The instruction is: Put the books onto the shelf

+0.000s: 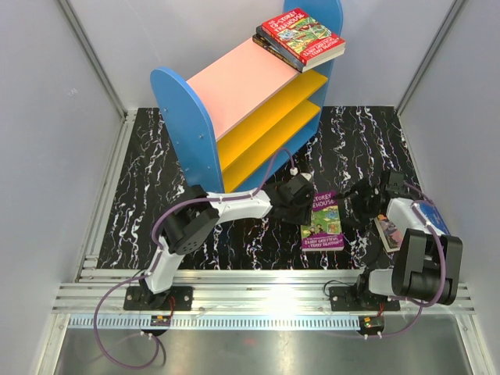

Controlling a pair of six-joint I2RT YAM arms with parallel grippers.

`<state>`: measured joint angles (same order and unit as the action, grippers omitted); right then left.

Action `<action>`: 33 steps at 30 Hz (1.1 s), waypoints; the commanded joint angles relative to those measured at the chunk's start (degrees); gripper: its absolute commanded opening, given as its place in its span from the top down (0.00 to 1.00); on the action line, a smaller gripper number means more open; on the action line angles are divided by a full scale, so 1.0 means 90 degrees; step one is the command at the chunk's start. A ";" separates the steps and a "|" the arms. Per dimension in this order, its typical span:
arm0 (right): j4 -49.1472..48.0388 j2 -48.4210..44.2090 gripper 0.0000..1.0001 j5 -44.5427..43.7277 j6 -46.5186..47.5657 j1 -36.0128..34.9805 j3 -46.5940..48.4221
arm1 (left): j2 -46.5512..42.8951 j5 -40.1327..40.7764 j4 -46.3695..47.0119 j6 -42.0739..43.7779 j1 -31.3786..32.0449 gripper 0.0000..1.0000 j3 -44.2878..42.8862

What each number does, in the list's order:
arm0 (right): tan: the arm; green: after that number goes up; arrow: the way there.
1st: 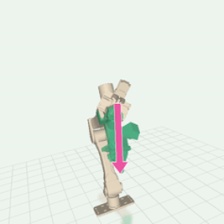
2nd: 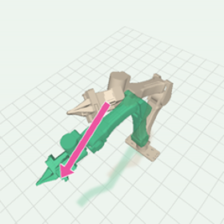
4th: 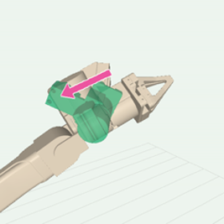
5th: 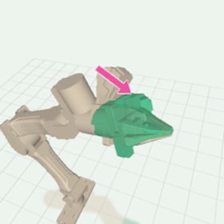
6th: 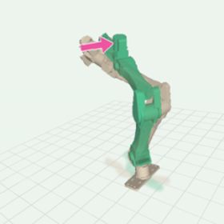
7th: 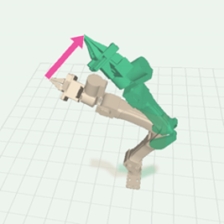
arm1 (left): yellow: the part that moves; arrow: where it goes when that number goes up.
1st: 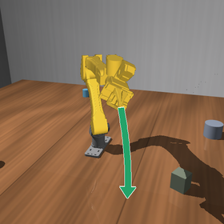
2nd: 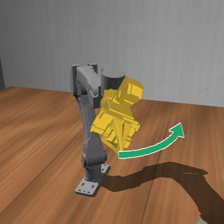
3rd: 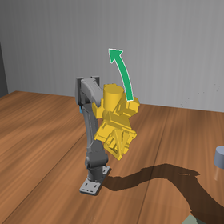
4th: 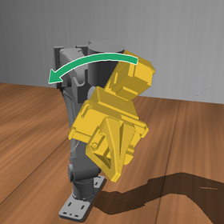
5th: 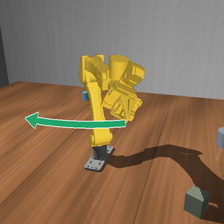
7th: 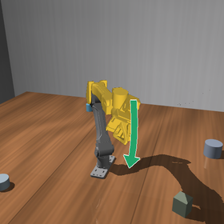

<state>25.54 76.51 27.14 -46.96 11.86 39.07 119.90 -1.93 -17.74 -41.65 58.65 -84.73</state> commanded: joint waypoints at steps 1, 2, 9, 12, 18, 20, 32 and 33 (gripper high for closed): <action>-0.0492 -0.0025 0.12 0.0588 -0.0202 -0.0028 -0.0395 | 0.0096 -0.0078 0.0213 -0.0011 0.0016 0.54 0.0098; -0.0600 -0.0005 0.15 0.0627 -0.0241 -0.0019 -0.0473 | 0.0077 -0.0088 0.0213 -0.0001 0.0016 0.54 0.0108; -0.1080 -0.0482 0.42 0.0930 -0.0495 -0.0028 -0.0942 | -0.0002 -0.0166 0.0232 -0.0011 0.0016 0.54 0.0196; -0.0973 -0.0892 0.43 0.1037 -0.0602 -0.0028 -0.1011 | -0.0001 -0.0185 0.0252 -0.0021 0.0016 0.55 0.0225; -0.0650 -0.1703 0.43 0.1252 -0.0875 -0.0028 -0.1177 | 0.0047 -0.0225 0.0281 -0.0060 0.0026 0.55 0.0205; -0.0650 -0.1937 0.43 0.1301 -0.0915 -0.0028 -0.1322 | 0.0057 -0.0234 0.0301 -0.0070 0.0026 0.55 0.0196; -0.0699 -0.1520 0.44 0.0814 -0.0291 -0.0029 -0.1871 | -0.0031 -0.0215 0.0115 -0.0031 0.0026 0.55 0.0069; -0.0583 -0.1480 0.44 0.0765 -0.0135 -0.0038 -0.1841 | -0.0050 -0.0215 0.0106 -0.0021 0.0026 0.55 0.0088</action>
<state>17.63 61.76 34.44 -52.12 12.36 22.26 119.61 -2.81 -17.08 -42.06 58.04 -83.96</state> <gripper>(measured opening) 0.561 0.449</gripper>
